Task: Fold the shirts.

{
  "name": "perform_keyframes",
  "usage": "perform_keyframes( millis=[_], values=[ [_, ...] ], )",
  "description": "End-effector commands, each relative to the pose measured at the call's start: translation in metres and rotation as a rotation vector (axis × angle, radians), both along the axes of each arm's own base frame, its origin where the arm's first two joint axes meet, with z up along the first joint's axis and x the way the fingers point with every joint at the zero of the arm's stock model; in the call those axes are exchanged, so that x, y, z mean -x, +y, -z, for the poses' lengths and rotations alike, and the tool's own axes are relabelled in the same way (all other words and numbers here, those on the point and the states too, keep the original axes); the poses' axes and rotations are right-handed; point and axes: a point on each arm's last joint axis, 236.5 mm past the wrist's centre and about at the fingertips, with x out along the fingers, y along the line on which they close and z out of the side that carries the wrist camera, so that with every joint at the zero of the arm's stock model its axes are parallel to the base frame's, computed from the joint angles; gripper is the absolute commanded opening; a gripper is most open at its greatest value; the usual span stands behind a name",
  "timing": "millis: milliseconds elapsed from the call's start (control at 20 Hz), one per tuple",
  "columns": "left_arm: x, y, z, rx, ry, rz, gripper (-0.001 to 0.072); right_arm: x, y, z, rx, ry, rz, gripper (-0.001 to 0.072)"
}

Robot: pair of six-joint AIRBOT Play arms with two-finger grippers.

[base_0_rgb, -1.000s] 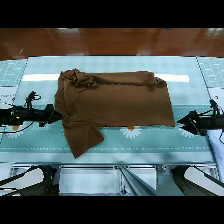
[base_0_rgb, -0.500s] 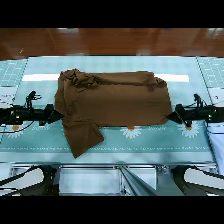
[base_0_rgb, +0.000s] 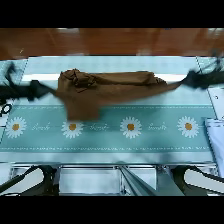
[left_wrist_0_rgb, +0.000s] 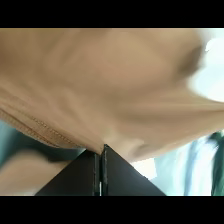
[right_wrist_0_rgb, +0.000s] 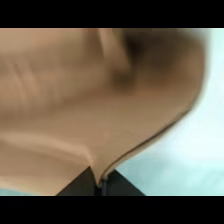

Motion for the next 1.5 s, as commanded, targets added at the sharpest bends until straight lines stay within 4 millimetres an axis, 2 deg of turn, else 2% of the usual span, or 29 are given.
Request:
perform_keyframes(
  millis=[0, 50, 100, 150, 200, 300, 400, 500, 600, 700, 800, 900, 1000, 1050, 1150, 1300, 1450],
  values=[
    [-0.021, -0.003, -0.176, -0.009, -0.407, -0.044, 0.0015, -0.02, -0.014, -0.185, 0.186, -0.39, 0.034, 0.0034],
    [-0.014, -0.006, -0.224, -0.046, -0.514, -0.045, 0.0015, -0.01, -0.009, -0.231, 0.226, -0.483, 0.034, 0.0034],
    [-0.004, -0.008, -0.265, -0.085, -0.592, -0.054, 0.0015, 0.006, -0.006, -0.273, 0.256, -0.566, 0.05, 0.0034],
    [0.01, -0.008, -0.301, -0.158, -0.667, -0.073, 0.0015, 0.025, 0.001, -0.305, 0.267, -0.634, 0.063, 0.0035],
    [0.026, -0.005, -0.332, -0.245, -0.734, -0.104, 0.0015, 0.048, 0.008, -0.33, 0.281, -0.695, 0.073, 0.0034],
    [0.069, -0.011, -0.381, -0.369, -0.846, -0.149, 0.0015, 0.097, 0.012, -0.354, 0.369, -0.745, 0.094, 0.0035],
    [0.117, -0.021, -0.404, -0.482, -0.931, -0.169, 0.0015, 0.143, 0.011, -0.37, 0.454, -0.779, 0.137, 0.0035],
    [0.161, -0.023, -0.417, -0.582, -0.981, -0.236, 0.0015, 0.181, 0.012, -0.382, 0.487, -0.803, 0.193, 0.0034],
    [0.208, -0.027, -0.429, -0.66, -1.044, -0.301, 0.0015, 0.217, 0.018, -0.378, 0.513, -0.784, 0.2, 0.0035],
    [0.251, -0.028, -0.433, -0.725, -1.094, -0.337, 0.0015, 0.25, 0.016, -0.373, 0.561, -0.76, 0.232, 0.0035],
    [0.278, -0.012, -0.424, -0.777, -1.065, -0.384, 0.0015, 0.277, 0.024, -0.374, 0.571, -0.781, 0.237, 0.0035],
    [0.293, 0.011, -0.408, -0.784, -0.984, -0.424, 0.0015, 0.298, 0.034, -0.375, 0.564, -0.811, 0.205, 0.0035],
    [0.293, 0.028, -0.377, -0.783, -0.839, -0.41, 0.0015, 0.309, 0.031, -0.367, 0.567, -0.8, 0.206, 0.0034],
    [0.285, 0.036, -0.356, -0.765, -0.74, -0.419, 0.0015, 0.306, 0.026, -0.357, 0.571, -0.773, 0.207, 0.0035],
    [0.255, 0.04, -0.319, -0.76, -0.605, -0.392, 0.0016, 0.282, 0.024, -0.331, 0.549, -0.695, 0.178, 0.0034],
    [0.188, 0.042, -0.246, -0.769, -0.398, -0.31, 0.0015, 0.221, 0.024, -0.274, 0.476, -0.546, 0.113, 0.0035],
    [0.11, 0.017, -0.188, -0.654, -0.312, -0.223, 0.0015, 0.154, 0.026, -0.207, 0.396, -0.406, 0.046, 0.0035]
  ],
)
